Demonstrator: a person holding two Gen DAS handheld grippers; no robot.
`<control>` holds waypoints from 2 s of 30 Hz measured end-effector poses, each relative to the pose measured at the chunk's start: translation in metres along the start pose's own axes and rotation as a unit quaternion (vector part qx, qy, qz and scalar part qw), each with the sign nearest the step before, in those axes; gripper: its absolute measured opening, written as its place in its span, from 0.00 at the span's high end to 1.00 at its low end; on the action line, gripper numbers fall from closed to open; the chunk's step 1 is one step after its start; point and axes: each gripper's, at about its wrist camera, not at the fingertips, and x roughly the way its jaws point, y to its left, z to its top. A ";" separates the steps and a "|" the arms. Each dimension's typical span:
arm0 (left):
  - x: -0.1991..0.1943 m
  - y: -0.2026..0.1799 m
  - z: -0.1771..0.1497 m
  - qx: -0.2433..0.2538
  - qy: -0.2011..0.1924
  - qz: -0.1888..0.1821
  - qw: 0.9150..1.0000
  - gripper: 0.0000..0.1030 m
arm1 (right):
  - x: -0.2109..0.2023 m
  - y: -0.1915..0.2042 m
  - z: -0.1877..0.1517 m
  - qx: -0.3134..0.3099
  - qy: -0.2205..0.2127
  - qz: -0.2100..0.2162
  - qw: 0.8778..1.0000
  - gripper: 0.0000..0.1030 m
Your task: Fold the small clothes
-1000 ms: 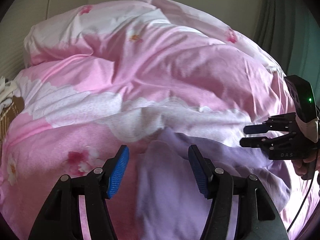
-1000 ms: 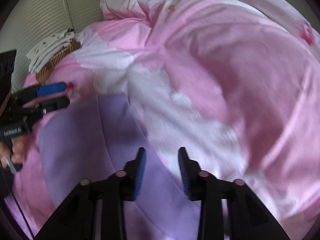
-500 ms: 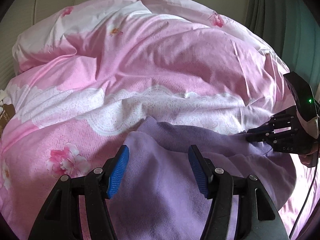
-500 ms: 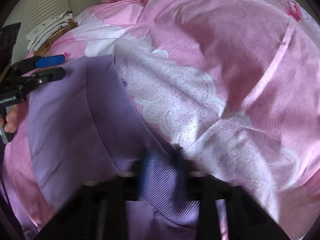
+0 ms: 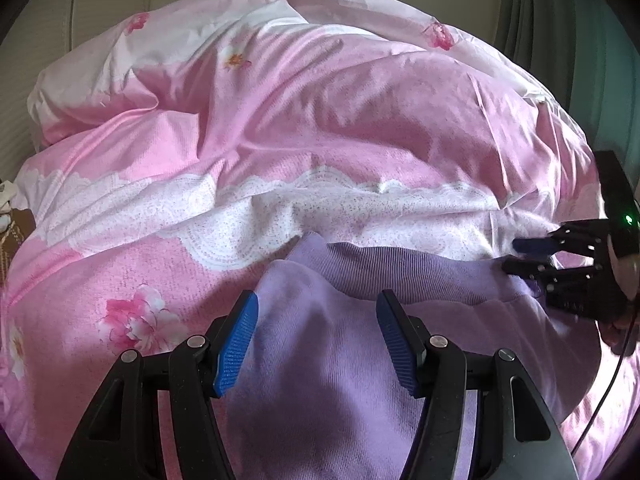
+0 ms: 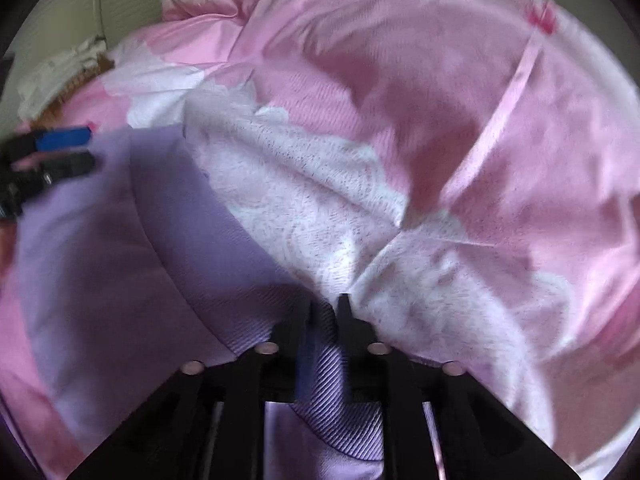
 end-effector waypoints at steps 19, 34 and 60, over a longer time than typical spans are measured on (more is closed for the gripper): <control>-0.052 -0.028 -0.026 0.030 -0.004 -0.010 1.000 0.39 | -0.139 0.021 -0.176 0.498 -0.133 -0.006 0.857 0.38; -0.090 -0.021 -0.044 0.021 0.001 0.022 1.000 0.39 | -0.084 0.040 -0.230 0.714 -0.165 0.126 0.668 0.36; -0.074 0.010 -0.050 -0.008 0.016 0.019 1.000 0.38 | -0.038 0.032 -0.225 0.737 -0.215 0.149 0.624 0.73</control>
